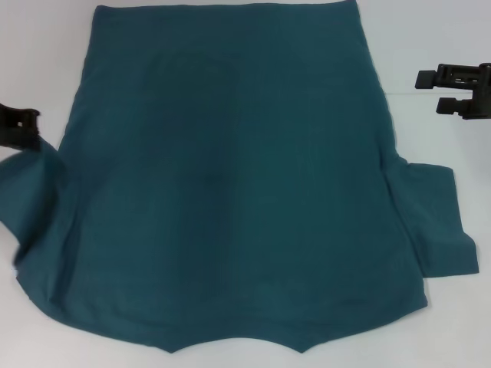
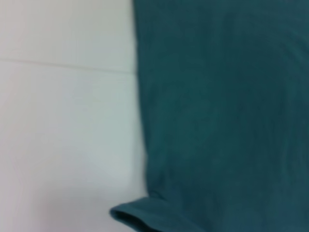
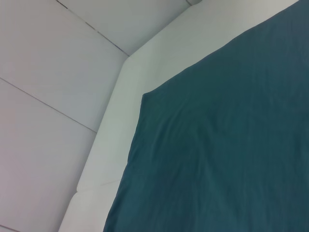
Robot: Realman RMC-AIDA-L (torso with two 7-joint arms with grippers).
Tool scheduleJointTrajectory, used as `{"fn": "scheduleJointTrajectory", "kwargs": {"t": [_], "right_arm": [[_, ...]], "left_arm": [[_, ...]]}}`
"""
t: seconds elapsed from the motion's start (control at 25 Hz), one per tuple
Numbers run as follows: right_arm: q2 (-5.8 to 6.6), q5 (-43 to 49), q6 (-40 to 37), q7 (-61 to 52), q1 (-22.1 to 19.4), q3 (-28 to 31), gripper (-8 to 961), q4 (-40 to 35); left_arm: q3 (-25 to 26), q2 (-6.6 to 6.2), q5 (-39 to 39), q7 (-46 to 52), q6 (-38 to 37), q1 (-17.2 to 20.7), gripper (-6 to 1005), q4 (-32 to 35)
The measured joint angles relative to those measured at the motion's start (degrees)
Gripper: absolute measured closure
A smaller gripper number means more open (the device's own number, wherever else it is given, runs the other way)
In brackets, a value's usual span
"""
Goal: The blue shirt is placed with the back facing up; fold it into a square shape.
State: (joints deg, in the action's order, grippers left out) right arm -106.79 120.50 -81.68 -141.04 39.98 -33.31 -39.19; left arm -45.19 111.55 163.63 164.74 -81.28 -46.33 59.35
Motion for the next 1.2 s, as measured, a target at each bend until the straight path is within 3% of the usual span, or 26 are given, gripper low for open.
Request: {"fn": "scheduleJointTrajectory", "kwargs": {"t": [0.2,0.4,0.84,1.2], "right_arm": [[0.00,0.0,-0.1,0.0,-0.1,0.0,29,0.0],[0.00,0.0,-0.2,0.0,-0.1,0.0,28,0.0],[0.00,0.0,0.0,0.1,-0.2,0.0,28,0.6],[0.00,0.0,0.3,0.3,-0.4,-0.1,28,0.8]], "left_arm": [[0.0,-1.42,0.0,-0.7,0.2,0.4,997,0.5],[-0.5,-1.61,0.1,-1.2,-0.4,-0.5,997,0.5],[-1.5,0.81,0.1,0.9,-4.0,-4.1,996,-0.7],[-2.0,1.22,0.1,2.3,-0.9,-7.3,997,-7.6]]}}
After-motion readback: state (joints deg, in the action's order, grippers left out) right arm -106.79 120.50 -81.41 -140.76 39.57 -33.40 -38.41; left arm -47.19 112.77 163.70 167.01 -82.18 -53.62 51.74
